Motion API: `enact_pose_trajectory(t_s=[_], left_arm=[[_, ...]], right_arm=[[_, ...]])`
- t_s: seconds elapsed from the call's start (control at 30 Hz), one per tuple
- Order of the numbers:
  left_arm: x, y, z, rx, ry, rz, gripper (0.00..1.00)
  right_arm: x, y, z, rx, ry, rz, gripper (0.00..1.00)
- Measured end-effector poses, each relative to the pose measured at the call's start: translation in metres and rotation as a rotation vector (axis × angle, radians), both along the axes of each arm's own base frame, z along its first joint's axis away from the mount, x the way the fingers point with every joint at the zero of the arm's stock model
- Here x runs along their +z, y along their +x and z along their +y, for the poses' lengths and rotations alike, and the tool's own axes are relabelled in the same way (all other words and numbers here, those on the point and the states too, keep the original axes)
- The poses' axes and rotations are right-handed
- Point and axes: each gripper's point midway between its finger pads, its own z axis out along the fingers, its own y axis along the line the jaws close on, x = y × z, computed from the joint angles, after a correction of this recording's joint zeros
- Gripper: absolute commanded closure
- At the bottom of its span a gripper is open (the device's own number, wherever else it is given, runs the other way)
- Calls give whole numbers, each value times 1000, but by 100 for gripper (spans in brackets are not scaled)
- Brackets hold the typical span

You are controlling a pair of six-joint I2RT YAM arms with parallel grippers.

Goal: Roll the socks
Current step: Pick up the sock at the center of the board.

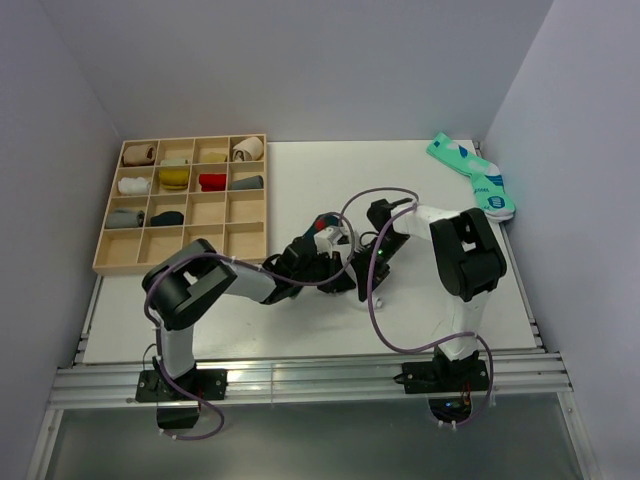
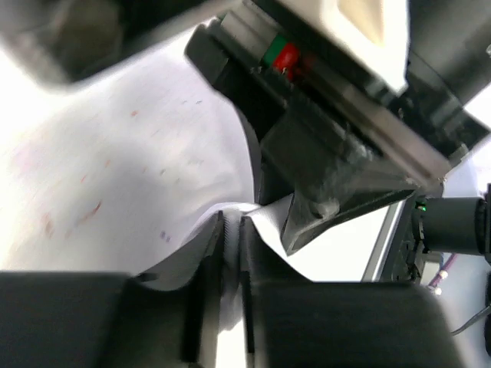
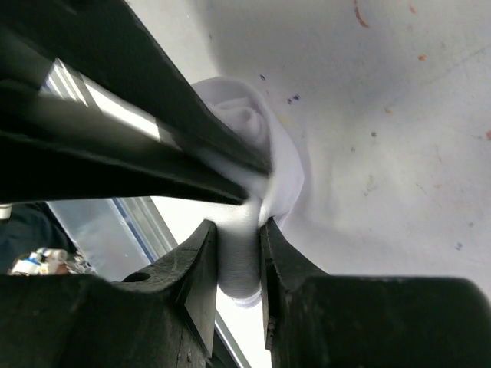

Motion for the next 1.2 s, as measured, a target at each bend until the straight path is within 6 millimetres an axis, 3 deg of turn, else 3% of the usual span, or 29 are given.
enact_pose_trajectory(t_s=[0.2,0.33,0.43,0.53,0.67,0.9,1.2], left_arm=[[15,2,33,228,74,86,52],[44,1,63,388,33,123,47],[52,-2,70,453,-7,150,40],[36,-19,67,483,-34,206,37],[-2,-49,60,500,-30,281,35],[3,-52,29,548,-200,324,35],[29,-33,26,642,-362,313,36]], right_arm=[[0,-1,4,-37,17,12,100],[0,-1,4,-59,14,20,100],[1,0,4,-70,18,25,100],[2,1,5,-78,31,28,100],[6,8,6,-93,58,18,100],[13,25,7,-112,93,-25,100],[33,34,14,-125,155,-16,100]])
